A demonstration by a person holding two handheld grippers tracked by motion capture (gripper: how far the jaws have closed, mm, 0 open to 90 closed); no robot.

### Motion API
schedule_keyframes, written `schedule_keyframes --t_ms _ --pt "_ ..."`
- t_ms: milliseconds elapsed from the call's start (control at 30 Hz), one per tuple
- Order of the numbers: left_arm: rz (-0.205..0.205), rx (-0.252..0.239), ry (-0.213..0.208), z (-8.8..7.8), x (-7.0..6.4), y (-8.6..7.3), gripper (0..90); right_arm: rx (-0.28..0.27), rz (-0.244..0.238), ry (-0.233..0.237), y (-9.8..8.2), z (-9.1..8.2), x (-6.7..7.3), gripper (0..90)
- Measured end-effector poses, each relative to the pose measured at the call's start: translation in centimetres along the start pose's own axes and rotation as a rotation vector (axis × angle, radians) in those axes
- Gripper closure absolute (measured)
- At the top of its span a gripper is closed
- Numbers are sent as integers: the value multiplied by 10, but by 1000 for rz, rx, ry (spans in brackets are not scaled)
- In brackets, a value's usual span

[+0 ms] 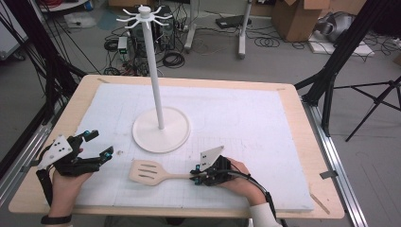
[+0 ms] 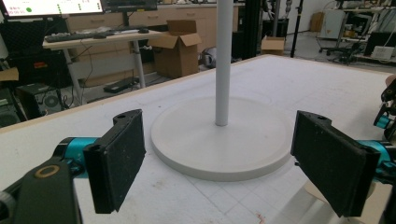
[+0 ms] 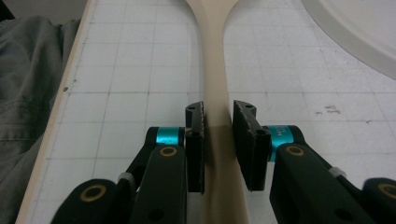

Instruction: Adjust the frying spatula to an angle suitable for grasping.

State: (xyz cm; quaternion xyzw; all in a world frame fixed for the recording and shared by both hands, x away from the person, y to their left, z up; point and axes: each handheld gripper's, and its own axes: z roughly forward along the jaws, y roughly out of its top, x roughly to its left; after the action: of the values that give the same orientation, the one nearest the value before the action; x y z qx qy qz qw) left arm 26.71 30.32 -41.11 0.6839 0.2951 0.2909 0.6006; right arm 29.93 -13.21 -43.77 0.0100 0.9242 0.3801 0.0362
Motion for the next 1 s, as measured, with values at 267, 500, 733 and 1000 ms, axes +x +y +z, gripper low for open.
schedule_keyframes --t_ms 267,500,733,1000 --pt "2 -1 -5 0 -2 1 181 -45 22 -32 1 -11 5 544" --pt "9 -6 -14 -1 -3 4 181 -151 70 -105 -2 -33 13 387" --pt "11 -18 -50 2 -6 5 181 -314 232 -312 -35 -70 19 301" --pt "7 -11 -82 7 -7 4 181 -400 367 -486 -66 -97 20 258"
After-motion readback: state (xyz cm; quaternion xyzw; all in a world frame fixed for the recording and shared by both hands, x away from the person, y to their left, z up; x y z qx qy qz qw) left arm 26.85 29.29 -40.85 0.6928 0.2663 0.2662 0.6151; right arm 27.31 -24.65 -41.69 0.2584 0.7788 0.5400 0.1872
